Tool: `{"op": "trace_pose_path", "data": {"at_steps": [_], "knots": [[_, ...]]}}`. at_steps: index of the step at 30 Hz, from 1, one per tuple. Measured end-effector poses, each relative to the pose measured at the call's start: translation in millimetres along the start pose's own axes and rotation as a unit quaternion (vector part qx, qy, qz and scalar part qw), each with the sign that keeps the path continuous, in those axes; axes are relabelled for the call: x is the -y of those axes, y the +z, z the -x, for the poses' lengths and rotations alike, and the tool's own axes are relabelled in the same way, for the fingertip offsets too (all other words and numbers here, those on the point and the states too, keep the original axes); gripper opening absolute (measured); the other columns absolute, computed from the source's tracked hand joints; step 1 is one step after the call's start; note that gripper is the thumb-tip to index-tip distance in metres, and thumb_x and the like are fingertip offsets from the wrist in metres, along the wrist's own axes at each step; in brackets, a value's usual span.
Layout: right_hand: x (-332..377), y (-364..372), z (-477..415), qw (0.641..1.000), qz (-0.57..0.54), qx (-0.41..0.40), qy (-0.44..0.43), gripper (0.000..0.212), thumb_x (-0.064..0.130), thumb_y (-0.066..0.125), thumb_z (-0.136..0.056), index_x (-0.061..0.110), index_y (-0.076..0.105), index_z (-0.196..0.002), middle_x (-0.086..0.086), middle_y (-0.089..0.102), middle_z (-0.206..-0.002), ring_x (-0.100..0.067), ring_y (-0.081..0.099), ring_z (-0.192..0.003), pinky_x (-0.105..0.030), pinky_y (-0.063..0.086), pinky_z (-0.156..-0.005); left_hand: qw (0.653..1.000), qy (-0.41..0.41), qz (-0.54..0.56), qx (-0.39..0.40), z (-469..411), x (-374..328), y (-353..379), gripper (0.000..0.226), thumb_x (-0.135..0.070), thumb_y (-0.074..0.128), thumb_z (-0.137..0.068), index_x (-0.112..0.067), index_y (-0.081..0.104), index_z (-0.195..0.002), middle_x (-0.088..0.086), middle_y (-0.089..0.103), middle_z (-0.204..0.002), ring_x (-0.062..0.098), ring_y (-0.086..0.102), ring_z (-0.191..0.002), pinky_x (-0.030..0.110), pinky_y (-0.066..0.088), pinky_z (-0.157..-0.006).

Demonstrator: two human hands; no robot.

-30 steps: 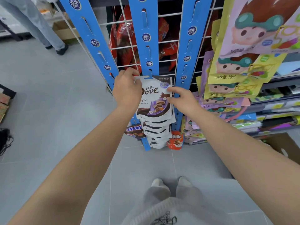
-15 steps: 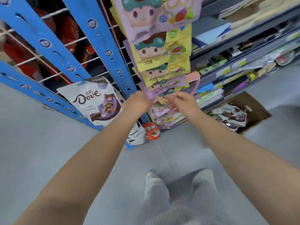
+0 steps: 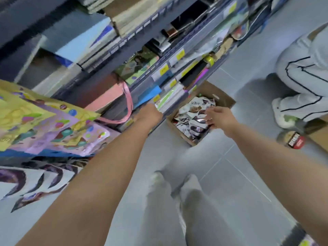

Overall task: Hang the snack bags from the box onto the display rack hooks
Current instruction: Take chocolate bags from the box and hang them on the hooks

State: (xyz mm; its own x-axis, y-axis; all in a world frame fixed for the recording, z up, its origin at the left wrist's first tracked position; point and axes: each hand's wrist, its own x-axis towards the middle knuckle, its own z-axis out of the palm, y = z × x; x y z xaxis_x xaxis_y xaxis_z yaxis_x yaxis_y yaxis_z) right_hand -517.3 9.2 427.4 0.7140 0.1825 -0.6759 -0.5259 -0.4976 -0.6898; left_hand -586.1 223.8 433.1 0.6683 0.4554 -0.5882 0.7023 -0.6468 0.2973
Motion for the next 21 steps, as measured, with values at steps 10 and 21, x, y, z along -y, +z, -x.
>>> {"op": "trace_pose_path", "data": {"at_steps": [10, 21], "knots": [[-60.5, -32.1, -192.7, 0.984, -0.096, -0.054, 0.137, 0.009, 0.009, 0.049, -0.093, 0.009, 0.055, -0.1, -0.003, 0.053, -0.072, -0.016, 0.053, -0.057, -0.027, 0.041, -0.056, 0.993, 0.035, -0.066, 0.089, -199.6, -76.0, 104.9, 0.028, -0.014, 0.043, -0.091, -0.008, 0.06, -0.112, 0.011, 0.06, -0.118, 0.032, 0.057, -0.107, 0.035, 0.047, -0.091], [-180.4, -37.9, -424.6, 0.975, -0.106, -0.049, 0.192, 0.034, 0.009, 0.046, -0.094, -0.003, 0.05, -0.126, -0.011, 0.054, -0.095, -0.022, 0.055, -0.077, -0.038, 0.052, -0.078, 0.984, 0.098, -0.032, 0.147, -404.7, -112.5, 308.5, 0.031, -0.02, 0.054, -0.089, -0.01, 0.055, -0.118, 0.013, 0.057, -0.12, 0.032, 0.057, -0.105, 0.034, 0.048, -0.082]]}}
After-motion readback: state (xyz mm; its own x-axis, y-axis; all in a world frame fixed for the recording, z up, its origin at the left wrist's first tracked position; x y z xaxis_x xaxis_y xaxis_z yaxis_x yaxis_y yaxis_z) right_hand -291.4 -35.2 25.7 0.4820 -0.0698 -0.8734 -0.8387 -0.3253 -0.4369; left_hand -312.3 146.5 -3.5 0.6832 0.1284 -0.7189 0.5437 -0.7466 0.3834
